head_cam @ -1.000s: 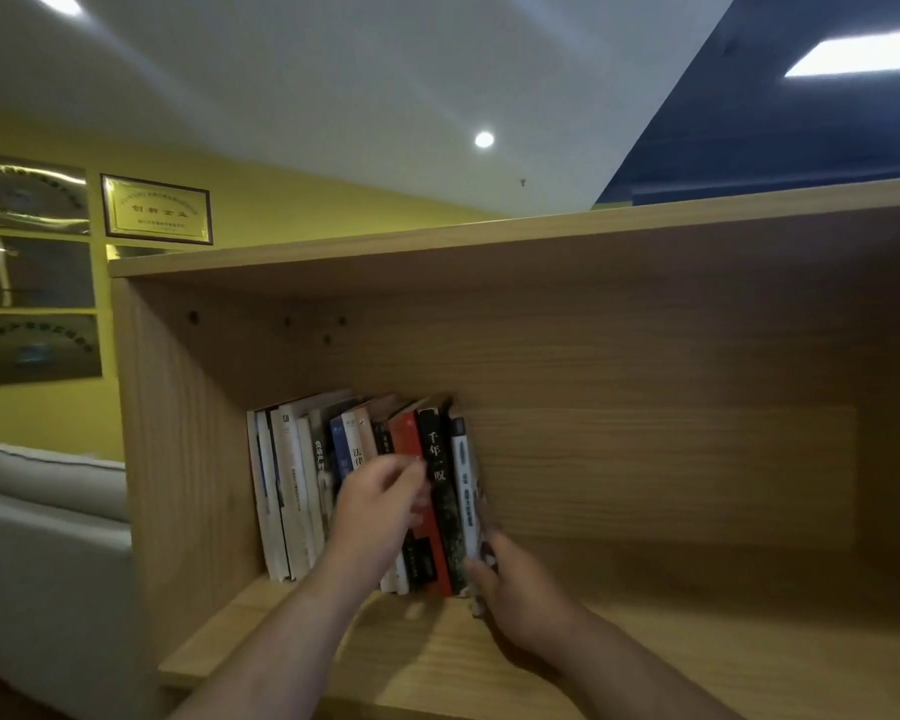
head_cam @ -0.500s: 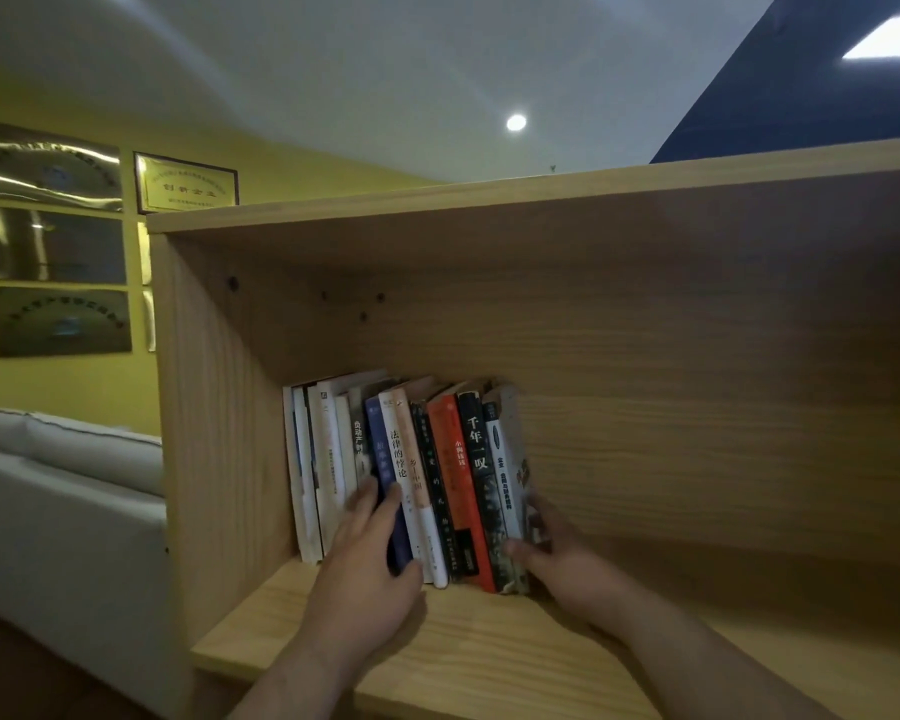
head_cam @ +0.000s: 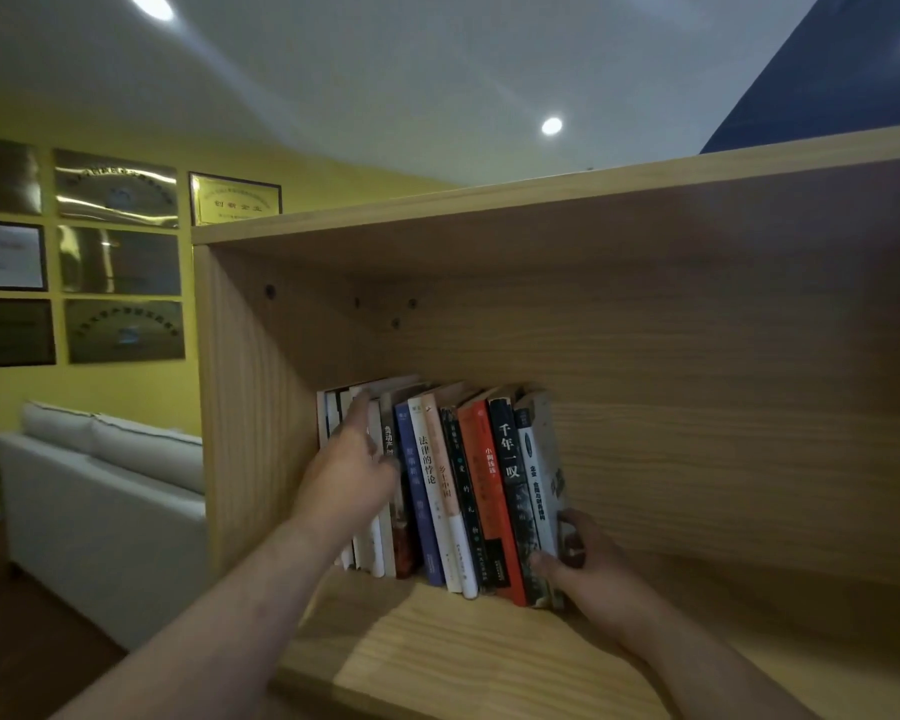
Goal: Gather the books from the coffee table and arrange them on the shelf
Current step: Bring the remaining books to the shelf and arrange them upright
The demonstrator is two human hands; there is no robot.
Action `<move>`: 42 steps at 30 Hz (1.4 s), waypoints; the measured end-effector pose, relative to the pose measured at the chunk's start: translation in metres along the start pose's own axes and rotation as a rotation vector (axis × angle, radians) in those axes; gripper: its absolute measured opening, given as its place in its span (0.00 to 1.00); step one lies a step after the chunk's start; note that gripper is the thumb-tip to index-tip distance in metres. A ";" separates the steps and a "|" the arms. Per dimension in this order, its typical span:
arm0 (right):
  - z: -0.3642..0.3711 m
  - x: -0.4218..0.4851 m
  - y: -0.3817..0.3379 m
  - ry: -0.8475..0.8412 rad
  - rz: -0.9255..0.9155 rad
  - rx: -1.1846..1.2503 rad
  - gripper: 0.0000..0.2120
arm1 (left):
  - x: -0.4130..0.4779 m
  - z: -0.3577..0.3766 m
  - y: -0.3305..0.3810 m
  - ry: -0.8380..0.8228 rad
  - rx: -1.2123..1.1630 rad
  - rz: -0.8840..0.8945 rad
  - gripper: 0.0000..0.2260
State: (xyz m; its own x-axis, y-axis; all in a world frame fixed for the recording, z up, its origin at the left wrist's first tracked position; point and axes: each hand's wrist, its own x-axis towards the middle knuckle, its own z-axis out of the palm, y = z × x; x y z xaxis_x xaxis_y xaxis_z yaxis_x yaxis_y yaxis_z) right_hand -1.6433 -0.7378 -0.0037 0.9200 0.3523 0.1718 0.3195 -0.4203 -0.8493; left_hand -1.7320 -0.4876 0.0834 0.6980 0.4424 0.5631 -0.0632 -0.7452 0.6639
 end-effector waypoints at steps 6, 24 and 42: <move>-0.001 -0.004 -0.004 0.003 -0.017 0.010 0.32 | 0.033 -0.018 0.014 -0.112 0.158 -0.050 0.21; -0.001 -0.001 0.000 0.008 -0.054 0.028 0.35 | -0.012 -0.037 0.018 0.202 0.099 0.095 0.17; -0.002 0.001 0.003 0.023 -0.055 0.070 0.40 | -0.090 -0.023 -0.030 0.157 -0.444 -0.201 0.07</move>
State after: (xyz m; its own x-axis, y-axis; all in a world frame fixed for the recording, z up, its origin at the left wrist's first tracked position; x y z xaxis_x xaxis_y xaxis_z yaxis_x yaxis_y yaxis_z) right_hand -1.6410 -0.7406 -0.0054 0.9069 0.3532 0.2299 0.3537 -0.3414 -0.8708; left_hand -1.8088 -0.4932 0.0240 0.6144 0.6498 0.4475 -0.2598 -0.3689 0.8924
